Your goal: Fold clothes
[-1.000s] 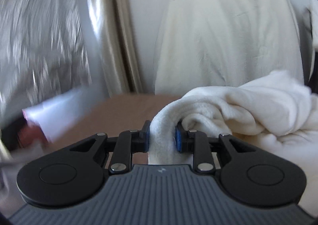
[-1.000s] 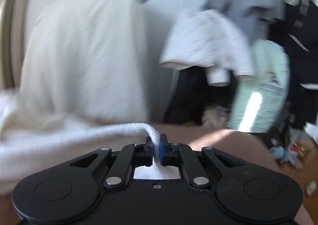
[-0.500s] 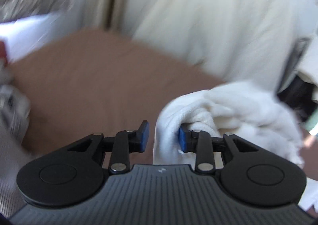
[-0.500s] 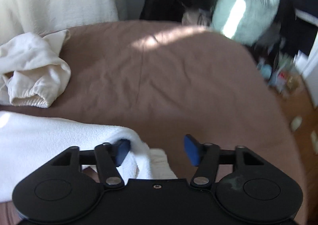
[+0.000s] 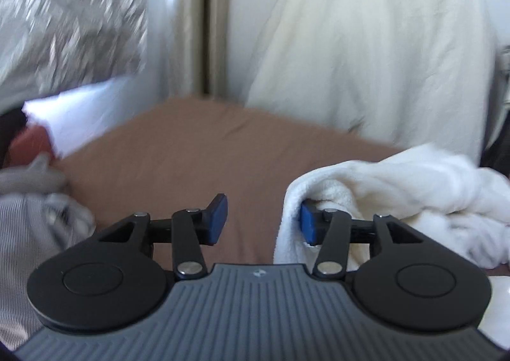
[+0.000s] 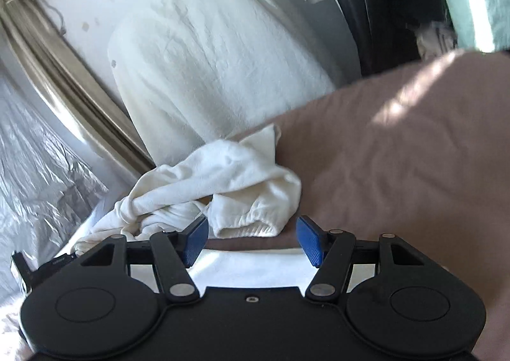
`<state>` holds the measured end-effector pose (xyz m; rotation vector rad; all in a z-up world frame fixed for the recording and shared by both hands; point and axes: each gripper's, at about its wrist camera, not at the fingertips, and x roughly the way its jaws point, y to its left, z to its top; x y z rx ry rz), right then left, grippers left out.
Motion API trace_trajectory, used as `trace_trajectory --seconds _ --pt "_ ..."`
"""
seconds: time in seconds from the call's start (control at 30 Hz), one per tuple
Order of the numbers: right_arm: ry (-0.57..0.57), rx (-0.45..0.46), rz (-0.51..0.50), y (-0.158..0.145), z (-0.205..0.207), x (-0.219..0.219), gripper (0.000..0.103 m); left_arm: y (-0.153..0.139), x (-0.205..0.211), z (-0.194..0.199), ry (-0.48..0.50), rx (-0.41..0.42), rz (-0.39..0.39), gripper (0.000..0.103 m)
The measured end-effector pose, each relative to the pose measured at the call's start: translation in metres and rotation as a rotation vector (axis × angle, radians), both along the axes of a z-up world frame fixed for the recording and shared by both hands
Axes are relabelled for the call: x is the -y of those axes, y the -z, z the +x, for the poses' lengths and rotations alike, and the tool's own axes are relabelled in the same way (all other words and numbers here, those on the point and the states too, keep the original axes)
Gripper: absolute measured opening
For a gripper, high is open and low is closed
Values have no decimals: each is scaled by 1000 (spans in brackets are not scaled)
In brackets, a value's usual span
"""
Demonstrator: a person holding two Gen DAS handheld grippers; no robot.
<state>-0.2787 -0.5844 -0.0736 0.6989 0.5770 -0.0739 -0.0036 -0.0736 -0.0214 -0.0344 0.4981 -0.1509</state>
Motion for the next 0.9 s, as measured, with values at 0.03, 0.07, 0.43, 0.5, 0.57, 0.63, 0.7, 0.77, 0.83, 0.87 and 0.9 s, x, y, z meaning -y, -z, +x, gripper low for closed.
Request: trace_trajectory --seconds 0.03,0.07,0.43,0.5,0.57,0.63,0.7,0.77,0.83,0.87,0.9 --pt "-14 -13 29 7 9 -6 67 -5 3 -5 45 33 -19 47" --pt "-28 -26 58 14 17 -13 67 -11 7 -10 89 67 -38 46" --pt "62 -82 222 70 105 -30 80 -14 9 -32 336 153 -195 66" --pt "139 -102 282 82 115 -15 80 -1 16 -23 345 101 -137 66" --pt "161 -76 331 91 124 -8 80 12 26 -17 360 64 -98 66" --pt "112 -29 253 88 132 -13 59 23 35 -12 377 45 -68 66" --pt "60 7 160 85 141 -20 25 31 47 -11 399 64 -40 66" --pt "39 17 48 73 143 -30 15 34 61 -14 405 107 -6 66" --pt "43 49 -29 60 140 -37 13 26 69 -12 381 148 -25 66" --pt "45 72 -56 52 138 -39 13 20 72 -9 373 159 -45 66" --pt "49 113 -55 42 133 -38 13 16 75 -7 378 163 -73 66"
